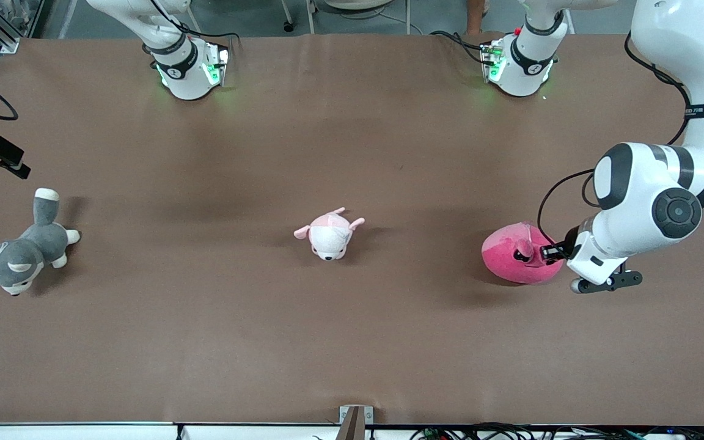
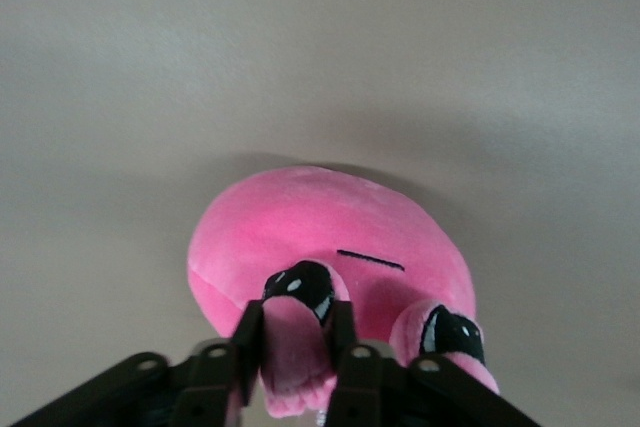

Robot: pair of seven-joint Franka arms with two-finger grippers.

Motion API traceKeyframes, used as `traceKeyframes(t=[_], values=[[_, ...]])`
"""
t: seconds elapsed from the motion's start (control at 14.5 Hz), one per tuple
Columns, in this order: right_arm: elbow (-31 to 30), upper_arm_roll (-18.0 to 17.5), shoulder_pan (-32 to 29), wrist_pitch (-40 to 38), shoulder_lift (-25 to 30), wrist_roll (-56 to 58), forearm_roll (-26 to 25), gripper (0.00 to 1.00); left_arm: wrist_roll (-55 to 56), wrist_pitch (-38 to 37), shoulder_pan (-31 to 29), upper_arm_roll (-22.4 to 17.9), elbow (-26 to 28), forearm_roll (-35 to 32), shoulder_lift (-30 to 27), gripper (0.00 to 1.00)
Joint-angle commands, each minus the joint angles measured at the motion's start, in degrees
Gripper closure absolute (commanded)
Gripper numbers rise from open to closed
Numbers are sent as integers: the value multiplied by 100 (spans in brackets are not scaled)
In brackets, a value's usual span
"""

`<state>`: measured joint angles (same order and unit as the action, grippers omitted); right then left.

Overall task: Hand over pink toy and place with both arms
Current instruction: 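Close the left gripper on the pink plush's ear, then lift the pink plush with the left gripper toward the right gripper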

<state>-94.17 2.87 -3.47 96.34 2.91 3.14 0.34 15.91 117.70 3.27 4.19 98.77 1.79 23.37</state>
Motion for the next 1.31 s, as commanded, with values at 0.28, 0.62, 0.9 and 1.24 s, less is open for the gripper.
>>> traceKeyframes(t=[0.28,0.62,0.9,1.24], values=[[-119,-23,-5,87,104,64,-96,0,271,-1220,25,126,-514,829,-711,100],[-111,-40,22,-114,104,29,-35,0,1544,-2172,16,1196,-1772,1113,-755,99],[-49,-49,232,-229,104,3,202,0,2370,-2208,77,2364,-2246,1113,-852,100],[21,-49,881,-440,104,-181,1388,0,3888,-797,655,3141,-2327,1122,-563,100]])
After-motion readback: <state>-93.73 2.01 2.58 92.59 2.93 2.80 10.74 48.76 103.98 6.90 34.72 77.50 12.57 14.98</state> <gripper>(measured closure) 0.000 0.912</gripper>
